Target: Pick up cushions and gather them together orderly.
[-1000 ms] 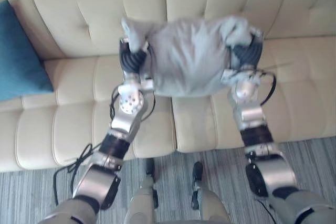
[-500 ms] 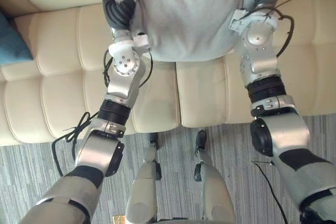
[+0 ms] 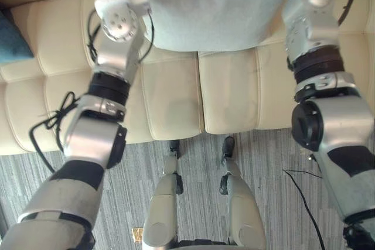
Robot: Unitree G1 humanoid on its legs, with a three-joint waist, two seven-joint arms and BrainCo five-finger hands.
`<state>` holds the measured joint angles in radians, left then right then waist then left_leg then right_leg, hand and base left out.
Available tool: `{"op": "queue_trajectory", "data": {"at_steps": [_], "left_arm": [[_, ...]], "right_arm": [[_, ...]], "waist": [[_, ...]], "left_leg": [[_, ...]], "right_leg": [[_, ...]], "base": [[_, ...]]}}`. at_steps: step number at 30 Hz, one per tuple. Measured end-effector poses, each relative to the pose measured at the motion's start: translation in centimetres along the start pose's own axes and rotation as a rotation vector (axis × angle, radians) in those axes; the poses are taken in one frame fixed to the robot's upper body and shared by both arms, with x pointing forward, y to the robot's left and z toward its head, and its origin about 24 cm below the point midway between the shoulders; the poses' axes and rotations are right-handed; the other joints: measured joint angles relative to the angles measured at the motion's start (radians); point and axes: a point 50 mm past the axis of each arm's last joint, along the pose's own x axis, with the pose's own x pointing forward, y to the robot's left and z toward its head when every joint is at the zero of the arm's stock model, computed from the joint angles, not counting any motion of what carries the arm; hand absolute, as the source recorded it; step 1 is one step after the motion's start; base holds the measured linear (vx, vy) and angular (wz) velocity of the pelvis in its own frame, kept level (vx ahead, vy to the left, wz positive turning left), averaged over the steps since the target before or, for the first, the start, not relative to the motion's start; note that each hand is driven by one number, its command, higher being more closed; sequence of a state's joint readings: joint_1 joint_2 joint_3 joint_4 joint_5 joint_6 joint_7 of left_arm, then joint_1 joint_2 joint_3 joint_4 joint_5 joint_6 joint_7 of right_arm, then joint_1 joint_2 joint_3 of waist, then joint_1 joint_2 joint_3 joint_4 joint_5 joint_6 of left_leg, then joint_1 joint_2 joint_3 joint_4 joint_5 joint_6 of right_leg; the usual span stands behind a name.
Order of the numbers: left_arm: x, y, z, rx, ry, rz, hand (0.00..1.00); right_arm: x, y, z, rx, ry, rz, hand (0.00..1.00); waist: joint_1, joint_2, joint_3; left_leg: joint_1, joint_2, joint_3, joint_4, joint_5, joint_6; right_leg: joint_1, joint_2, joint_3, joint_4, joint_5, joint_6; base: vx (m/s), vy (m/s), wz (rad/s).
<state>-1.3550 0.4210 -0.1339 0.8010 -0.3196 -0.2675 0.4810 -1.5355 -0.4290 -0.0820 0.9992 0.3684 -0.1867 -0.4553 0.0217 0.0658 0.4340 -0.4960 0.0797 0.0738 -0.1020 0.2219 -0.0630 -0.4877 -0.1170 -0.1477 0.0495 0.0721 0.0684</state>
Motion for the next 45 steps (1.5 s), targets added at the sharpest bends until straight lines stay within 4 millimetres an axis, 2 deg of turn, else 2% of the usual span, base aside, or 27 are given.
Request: {"op": "queue_trajectory", "data": {"at_steps": [6,8,10,13,15,17,18,19,21,22,23,24,25,27,30,33,36,42,45], "left_arm": [[1.0,2.7,0.3,-0.113,0.03,0.078,0.0],[0.8,4.0,-0.2,-0.134,0.043,0.101,0.0],[-0.6,5.7,-2.0,-0.122,0.082,0.126,0.0],[-4.4,8.3,-6.0,-0.079,0.182,0.125,0.0],[-8.9,9.4,-9.2,-0.074,0.293,0.119,0.0],[-13.1,9.8,-11.8,-0.061,0.403,0.104,0.0],[-17.9,9.9,-14.1,-0.047,0.534,0.086,0.0],[-19.8,9.8,-14.9,-0.038,0.588,0.069,0.0],[-26.4,10.1,-16.7,0.001,0.771,0.003,0.0],[-29.6,10.6,-17.2,0.026,0.864,-0.029,0.0],[-31.2,10.9,-17.3,0.043,0.909,-0.052,0.0],[-34.7,11.8,-17.4,0.07,1.014,-0.075,0.0],[-35.8,12.1,-17.5,0.082,1.048,-0.081,0.0],[-40.5,13.8,-17.3,0.122,1.201,-0.078,0.0],[-45.5,15.5,-17.0,0.162,1.384,-0.054,0.0],[-49.3,16.7,-16.5,0.207,1.544,-0.025,0.0],[-51.8,17.5,-16.0,0.253,1.665,-0.021,0.0],[-53.5,18.7,-15.2,0.306,1.739,-0.005,0.0],[-54.1,19.0,-15.0,0.331,1.767,-0.022,0.0]], "right_arm": [[0.6,-2.1,0.2,0.131,0.033,-0.055,0.0],[0.3,-3.0,0.3,0.141,0.001,-0.045,0.0],[-0.5,-4.6,-0.7,0.11,-0.01,-0.037,0.0],[-2.7,-8.5,-3.8,0.015,0.02,-0.035,0.0],[-5.7,-12.4,-6.6,-0.048,0.069,-0.052,0.0],[-8.7,-15.0,-8.9,-0.093,0.135,-0.061,0.0],[-12.2,-17.0,-11.3,-0.121,0.221,-0.072,0.0],[-13.8,-17.6,-12.2,-0.13,0.261,-0.074,0.0],[-19.5,-19.7,-15.2,-0.174,0.422,-0.08,0.0],[-22.7,-20.7,-16.5,-0.194,0.514,-0.087,0.0],[-24.4,-21.2,-17.1,-0.208,0.566,-0.09,0.0],[-28.2,-22.6,-17.9,-0.242,0.673,-0.107,0.0],[-29.3,-23.0,-18.1,-0.253,0.706,-0.114,0.0],[-34.1,-25.1,-18.7,-0.316,0.857,-0.138,0.0],[-39.7,-27.6,-19.1,-0.419,1.071,-0.148,0.0],[-44.1,-28.8,-19.5,-0.477,1.261,-0.159,0.0],[-47.0,-29.7,-19.5,-0.508,1.402,-0.162,0.0],[-50.6,-31.2,-18.5,-0.527,1.552,-0.245,0.0],[-51.4,-31.8,-18.2,-0.527,1.591,-0.292,0.0]], "waist": [[0.0,0.0,0.0],[0.0,0.0,0.0],[0.0,-0.001,0.0],[-0.007,-0.003,-0.002],[-0.009,-0.006,-0.004],[-0.011,-0.006,-0.005],[-0.014,-0.008,-0.006],[-0.014,-0.009,-0.007],[-0.013,-0.029,-0.049],[-0.013,-0.029,-0.073],[-0.012,-0.036,-0.078],[-0.008,-0.044,-0.104],[-0.006,-0.045,-0.118],[-0.005,-0.05,-0.206],[-0.005,-0.05,-0.289],[-0.004,-0.051,-0.338],[0.005,-0.052,-0.356],[0.004,-0.06,-0.394],[0.003,-0.061,-0.408]], "left_leg": [[0.002,0.0,0.004,0.0,0.001,0.0],[0.008,0.0,0.012,0.0,0.004,-0.005],[0.031,0.001,0.028,0.0,0.004,-0.005],[0.073,0.002,0.037,0.0,0.004,-0.005],[0.1,0.006,0.052,0.0,0.004,-0.005],[0.123,0.007,0.054,0.0,0.004,-0.005],[0.152,0.008,0.056,0.0,0.003,-0.006],[0.165,0.008,0.057,0.0,0.002,-0.006],[0.191,0.008,0.06,0.0,-0.034,-0.02],[0.202,0.018,0.065,0.0,-0.059,-0.012],[0.214,0.021,0.068,0.0,-0.059,-0.012],[0.243,0.027,0.073,0.0,-0.062,-0.015],[0.253,0.028,0.074,0.0,-0.064,-0.017],[0.282,0.03,0.082,0.0,-0.08,-0.021],[0.336,0.033,0.083,-0.001,-0.1,-0.019],[0.373,0.035,0.088,-0.001,-0.106,-0.017],[0.416,0.034,0.107,-0.006,-0.115,-0.018],[0.469,0.029,0.107,-0.007,-0.133,-0.024],[0.497,0.027,0.105,-0.007,-0.146,-0.028]], "right_leg": [[0.001,-0.002,-0.003,0.003,0.0,0.0],[0.004,-0.003,0.002,0.006,0.0,0.0],[0.021,-0.005,0.011,0.007,0.0,0.0],[0.053,-0.003,0.016,0.023,0.0,0.0],[0.077,-0.003,0.019,0.026,0.0,0.0],[0.098,-0.003,0.02,0.028,-0.001,0.0],[0.126,-0.002,0.02,0.029,-0.002,0.0],[0.14,-0.002,0.021,0.03,-0.006,0.001],[0.156,-0.003,0.028,0.042,-0.064,0.001],[0.159,0.01,0.029,0.054,-0.078,-0.002],[0.168,0.013,0.032,0.059,-0.082,-0.005],[0.19,0.016,0.03,0.071,-0.091,-0.009],[0.199,0.016,0.029,0.072,-0.096,-0.009],[0.22,0.022,0.031,0.076,-0.116,0.001],[0.278,0.023,0.029,0.067,-0.135,0.0],[0.321,0.026,0.03,0.05,-0.135,0.002],[0.362,0.026,0.045,0.035,-0.133,0.005],[0.431,0.024,0.049,0.0,-0.131,0.008],[0.456,0.024,0.051,-0.015,-0.13,0.009]], "base": [[0.0,0.0,0.0],[0.04,-0.014,-0.04],[0.05,-0.017,-0.1],[0.05,-0.018,-0.07],[0.04,-0.024,-0.03],[0.03,-0.022,-0.04],[0.03,-0.023,-0.02],[0.02,-0.018,-0.03],[0.0,-0.018,-0.06],[0.0,-0.013,-0.09],[-0.03,-0.016,-0.11],[-0.03,-0.021,-0.08],[-0.03,-0.023,-0.09],[0.01,-0.021,-0.08],[0.01,-0.005,-0.01],[0.0,0.0,0.0],[0.01,0.014,-0.12],[0.05,0.014,-0.01],[0.08,-0.004,-0.03]]}}
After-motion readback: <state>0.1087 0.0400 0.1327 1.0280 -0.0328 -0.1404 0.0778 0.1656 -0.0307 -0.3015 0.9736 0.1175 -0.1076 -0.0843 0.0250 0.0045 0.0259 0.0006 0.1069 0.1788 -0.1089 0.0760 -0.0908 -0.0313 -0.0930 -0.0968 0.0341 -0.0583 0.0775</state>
